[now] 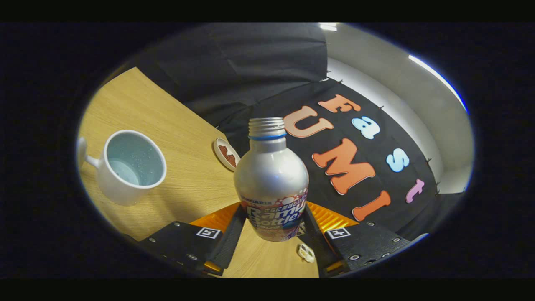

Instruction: Take the bottle from table, then pour the juice into the cup, finally place the bottle on the coaster

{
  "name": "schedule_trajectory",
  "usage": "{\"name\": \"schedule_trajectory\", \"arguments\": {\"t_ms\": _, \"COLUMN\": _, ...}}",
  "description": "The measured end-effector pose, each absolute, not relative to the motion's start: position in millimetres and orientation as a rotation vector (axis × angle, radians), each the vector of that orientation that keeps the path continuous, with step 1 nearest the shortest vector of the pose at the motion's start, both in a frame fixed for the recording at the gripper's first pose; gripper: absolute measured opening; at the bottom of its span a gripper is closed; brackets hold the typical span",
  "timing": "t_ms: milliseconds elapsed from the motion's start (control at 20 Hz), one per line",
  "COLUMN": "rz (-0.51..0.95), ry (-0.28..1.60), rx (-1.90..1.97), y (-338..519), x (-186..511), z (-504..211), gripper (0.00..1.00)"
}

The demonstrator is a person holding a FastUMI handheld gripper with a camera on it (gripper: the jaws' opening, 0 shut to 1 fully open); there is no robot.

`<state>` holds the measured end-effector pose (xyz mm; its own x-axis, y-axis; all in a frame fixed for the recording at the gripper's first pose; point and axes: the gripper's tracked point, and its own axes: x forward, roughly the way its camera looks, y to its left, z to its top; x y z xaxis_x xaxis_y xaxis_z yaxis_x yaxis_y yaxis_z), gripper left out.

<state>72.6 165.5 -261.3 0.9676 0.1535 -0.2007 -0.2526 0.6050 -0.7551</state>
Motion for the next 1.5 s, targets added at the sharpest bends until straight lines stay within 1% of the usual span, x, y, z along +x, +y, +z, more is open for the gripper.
{"name": "schedule_trajectory", "arguments": {"t_ms": 350, "rz": 0.258, "ry": 0.280, "rx": -0.500, "y": 159.3, "x": 85.2, "z": -284.4, "gripper": 0.77}}
{"name": "schedule_trajectory", "arguments": {"t_ms": 700, "rz": 0.225, "ry": 0.457, "rx": -0.118, "y": 143.9, "x": 99.8, "z": -308.5, "gripper": 0.77}}
{"name": "schedule_trajectory", "arguments": {"t_ms": 1250, "rz": 0.210, "ry": 0.629, "rx": 0.052, "y": 142.9, "x": 96.0, "z": -347.4, "gripper": 0.77}}
{"name": "schedule_trajectory", "arguments": {"t_ms": 1500, "rz": 0.210, "ry": 0.640, "rx": 0.046, "y": 145.2, "x": 95.6, "z": -350.3, "gripper": 0.78}}
